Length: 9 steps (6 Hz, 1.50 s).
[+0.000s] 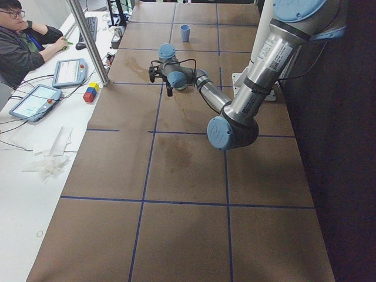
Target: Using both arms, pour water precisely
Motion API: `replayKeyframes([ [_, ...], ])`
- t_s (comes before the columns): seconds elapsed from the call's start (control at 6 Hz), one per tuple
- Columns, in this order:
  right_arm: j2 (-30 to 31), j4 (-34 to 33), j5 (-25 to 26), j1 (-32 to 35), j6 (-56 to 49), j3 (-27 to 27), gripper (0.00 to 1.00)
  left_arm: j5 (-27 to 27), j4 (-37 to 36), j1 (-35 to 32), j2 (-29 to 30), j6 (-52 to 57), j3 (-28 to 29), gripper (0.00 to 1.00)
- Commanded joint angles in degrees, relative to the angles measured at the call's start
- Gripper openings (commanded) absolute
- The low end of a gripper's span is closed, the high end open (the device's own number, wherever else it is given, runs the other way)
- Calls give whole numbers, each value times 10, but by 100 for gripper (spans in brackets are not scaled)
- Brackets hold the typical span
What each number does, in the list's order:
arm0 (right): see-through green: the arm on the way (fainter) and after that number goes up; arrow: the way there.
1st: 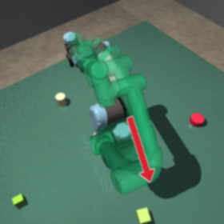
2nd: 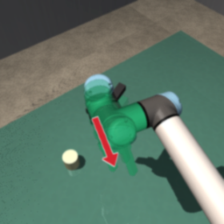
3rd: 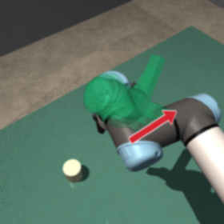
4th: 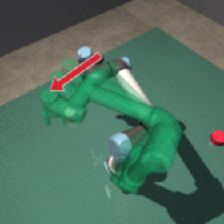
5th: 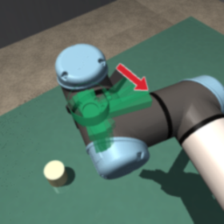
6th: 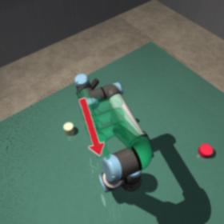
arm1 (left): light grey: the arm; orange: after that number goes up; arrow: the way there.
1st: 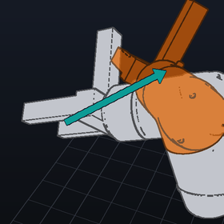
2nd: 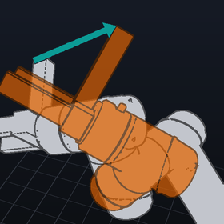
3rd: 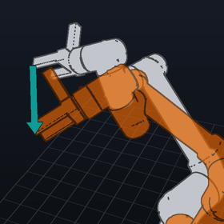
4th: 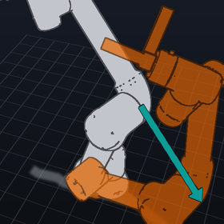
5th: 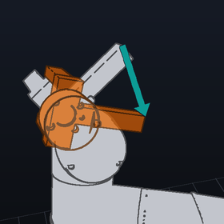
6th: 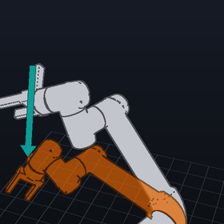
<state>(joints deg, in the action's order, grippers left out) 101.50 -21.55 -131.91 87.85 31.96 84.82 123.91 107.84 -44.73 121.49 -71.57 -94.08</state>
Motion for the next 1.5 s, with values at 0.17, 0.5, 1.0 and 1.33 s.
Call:
replayKeyframes([
  [0.17,-7,-497,-35,44,-281,184,100,-3,0,8,2,-1,3,100],
  [0.5,-38,-779,-38,79,-421,246,100,-13,-1,25,21,-40,9,100],
  [1.0,-22,-793,-37,80,-416,243,100,-130,2,115,90,-149,64,100],
  [1.33,-21,-793,-37,80,-416,242,100,-164,5,147,109,-162,96,100],
])
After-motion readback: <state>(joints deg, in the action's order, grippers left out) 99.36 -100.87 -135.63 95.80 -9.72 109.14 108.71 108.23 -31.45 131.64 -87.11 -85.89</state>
